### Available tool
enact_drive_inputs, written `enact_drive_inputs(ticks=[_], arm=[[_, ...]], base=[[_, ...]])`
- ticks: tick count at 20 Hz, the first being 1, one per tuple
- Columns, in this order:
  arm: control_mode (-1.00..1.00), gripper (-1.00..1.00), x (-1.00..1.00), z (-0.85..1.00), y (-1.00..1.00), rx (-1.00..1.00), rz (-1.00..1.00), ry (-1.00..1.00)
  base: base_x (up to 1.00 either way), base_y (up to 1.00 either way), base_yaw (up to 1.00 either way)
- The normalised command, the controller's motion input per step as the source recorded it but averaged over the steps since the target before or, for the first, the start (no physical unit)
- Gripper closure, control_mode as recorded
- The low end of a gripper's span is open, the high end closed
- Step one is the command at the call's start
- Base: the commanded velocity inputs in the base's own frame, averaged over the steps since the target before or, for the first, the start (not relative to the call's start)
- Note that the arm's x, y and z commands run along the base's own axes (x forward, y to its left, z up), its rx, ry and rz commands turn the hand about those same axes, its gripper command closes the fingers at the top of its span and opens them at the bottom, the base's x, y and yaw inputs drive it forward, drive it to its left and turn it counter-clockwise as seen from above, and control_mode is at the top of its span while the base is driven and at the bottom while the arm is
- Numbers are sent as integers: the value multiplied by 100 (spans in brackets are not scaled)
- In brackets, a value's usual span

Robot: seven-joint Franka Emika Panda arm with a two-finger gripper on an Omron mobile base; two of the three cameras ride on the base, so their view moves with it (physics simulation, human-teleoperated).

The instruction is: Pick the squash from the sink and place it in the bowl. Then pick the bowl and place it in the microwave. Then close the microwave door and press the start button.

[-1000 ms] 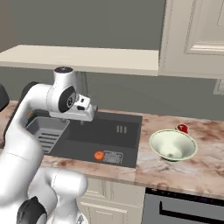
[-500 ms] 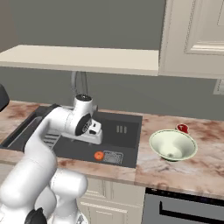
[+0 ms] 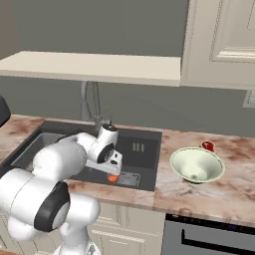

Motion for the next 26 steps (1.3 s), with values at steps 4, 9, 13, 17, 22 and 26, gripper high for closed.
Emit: enact_drive_inputs(ticks=[4, 9, 13, 17, 22, 26], arm=[[-100, -100, 75, -32, -1, 1, 1, 19], [-100, -100, 63, -21, -1, 0, 0, 11], [-100, -100, 43, -44, 0, 0, 1, 6], [-100, -100, 22, -64, 0, 0, 2, 2], [-100, -100, 4, -50, 0, 0, 1, 0], [-100, -100, 29, -32, 0, 0, 0, 0]], base=[[0, 0, 0], [0, 0, 0], [0, 0, 0], [0, 0, 0], [0, 0, 0], [0, 0, 0]])
